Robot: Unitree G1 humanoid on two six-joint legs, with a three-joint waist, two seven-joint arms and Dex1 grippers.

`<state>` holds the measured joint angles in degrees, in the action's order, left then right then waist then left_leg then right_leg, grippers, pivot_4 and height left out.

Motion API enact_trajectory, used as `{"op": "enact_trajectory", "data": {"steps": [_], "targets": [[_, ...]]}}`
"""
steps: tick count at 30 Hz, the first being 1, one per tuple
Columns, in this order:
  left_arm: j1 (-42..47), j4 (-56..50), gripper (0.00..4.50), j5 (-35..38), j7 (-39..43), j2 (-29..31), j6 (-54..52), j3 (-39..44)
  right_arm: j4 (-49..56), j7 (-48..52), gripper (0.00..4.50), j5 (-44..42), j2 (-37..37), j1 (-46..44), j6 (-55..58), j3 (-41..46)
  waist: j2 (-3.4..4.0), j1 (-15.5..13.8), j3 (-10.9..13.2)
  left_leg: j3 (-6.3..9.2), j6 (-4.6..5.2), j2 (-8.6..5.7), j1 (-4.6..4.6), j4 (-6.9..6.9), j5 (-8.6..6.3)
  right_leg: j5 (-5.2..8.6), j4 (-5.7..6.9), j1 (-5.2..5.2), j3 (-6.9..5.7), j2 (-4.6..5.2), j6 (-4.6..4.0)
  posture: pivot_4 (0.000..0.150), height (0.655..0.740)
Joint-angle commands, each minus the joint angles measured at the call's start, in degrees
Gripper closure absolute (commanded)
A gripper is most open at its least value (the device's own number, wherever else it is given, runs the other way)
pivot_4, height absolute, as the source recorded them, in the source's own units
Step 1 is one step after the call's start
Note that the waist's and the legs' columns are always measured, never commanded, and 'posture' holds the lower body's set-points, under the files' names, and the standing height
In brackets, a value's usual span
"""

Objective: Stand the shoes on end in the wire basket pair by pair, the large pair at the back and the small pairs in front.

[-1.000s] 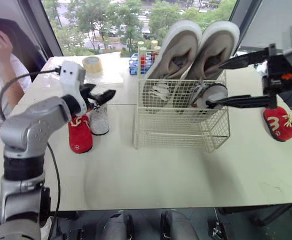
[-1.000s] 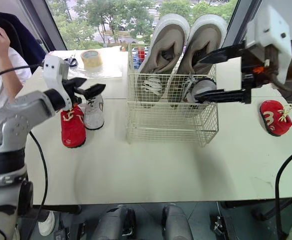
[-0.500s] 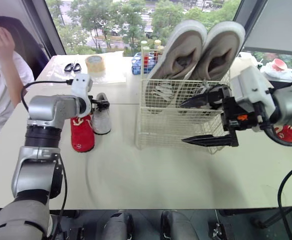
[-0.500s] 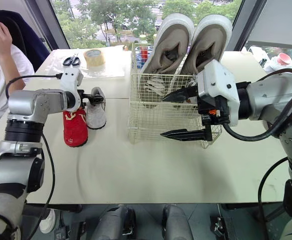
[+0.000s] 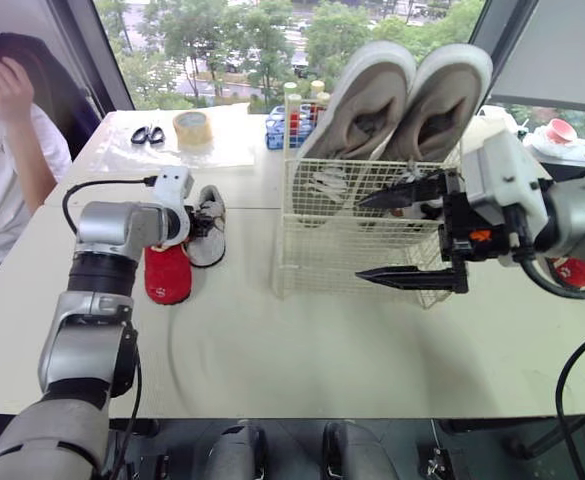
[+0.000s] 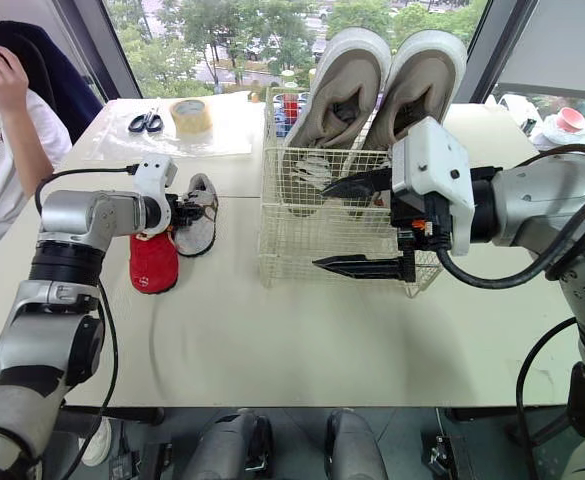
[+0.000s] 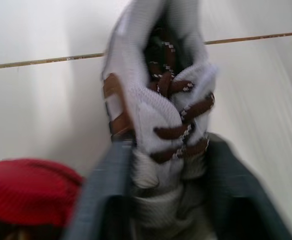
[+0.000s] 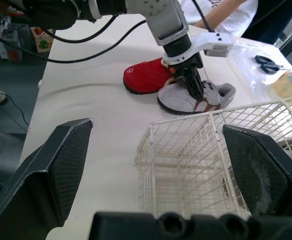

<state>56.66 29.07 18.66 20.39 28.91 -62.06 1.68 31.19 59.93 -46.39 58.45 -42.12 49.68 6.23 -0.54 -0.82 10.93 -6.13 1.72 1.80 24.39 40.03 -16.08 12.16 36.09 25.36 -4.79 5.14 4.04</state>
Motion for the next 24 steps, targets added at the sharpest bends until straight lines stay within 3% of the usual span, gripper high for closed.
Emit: {"op": "enact_trajectory", "data": {"steps": [1, 6, 9, 14, 19, 24], "targets": [[1.0, -0.3, 4.49, -0.1, 1.4, -0.3, 1.3, 1.6, -0.1, -0.4, 0.0, -0.1, 0.5, -1.2, -1.1, 1.3, 0.0, 0.0, 0.0, 0.0, 0.0, 0.0, 0.0, 0.01, 0.0, 0.0, 0.0, -0.01, 0.0, 0.0, 0.0, 0.15, 0.74], [2.1, -8.5, 4.49, 3.0, 1.0, -2.4, 8.5, 8.6, -0.6, -0.5, 0.0, 0.1, 0.4, -1.5, -1.2, 0.9, -0.08, 0.0, 0.0, 0.02, 0.0, 0.0, 0.04, 0.01, 0.0, 0.0, -0.01, 0.02, -0.01, 0.01, 0.0, 0.15, 0.74], [1.4, -17.7, 4.49, 8.0, 1.2, -6.5, 16.0, 14.7, -0.9, -0.8, 0.0, 0.1, 0.2, -1.8, -1.1, 0.9, -0.21, 0.1, 0.1, 0.03, -0.23, 0.0, 0.09, 0.01, 0.13, -0.01, -0.02, 0.04, -0.02, 0.06, 0.0, 0.15, 0.74], [-2.0, -31.6, 4.49, 13.5, 2.9, -16.0, 30.2, 16.7, -1.7, -1.4, 0.0, 0.1, 0.1, -2.1, -0.8, 0.7, -0.19, 0.1, 0.1, -0.04, -0.26, -0.07, 0.05, -0.01, 0.15, -0.01, -0.04, 0.02, -0.05, 0.28, 0.02, 0.15, 0.74], [-8.5, -36.6, 4.49, 9.2, 5.4, -26.3, 50.0, 10.4, -0.3, -3.4, 0.0, -1.8, -0.2, 0.8, 1.3, 1.5, -0.22, 0.0, 0.1, -0.03, -0.22, -0.12, -0.01, 0.04, 0.13, -0.02, -0.03, -0.1, -0.08, 0.22, 0.02, 0.15, 0.74], [-12.9, -30.8, 4.49, 0.5, 6.7, -31.1, 67.0, 3.2, 3.0, -7.2, 0.0, -4.9, -0.9, 6.0, 3.9, 3.2, -0.22, 0.0, 0.1, -0.02, 0.18, -0.11, -0.02, 0.06, -0.08, -0.02, -0.04, -0.13, -0.09, 0.17, 0.01, 0.15, 0.74]]}}
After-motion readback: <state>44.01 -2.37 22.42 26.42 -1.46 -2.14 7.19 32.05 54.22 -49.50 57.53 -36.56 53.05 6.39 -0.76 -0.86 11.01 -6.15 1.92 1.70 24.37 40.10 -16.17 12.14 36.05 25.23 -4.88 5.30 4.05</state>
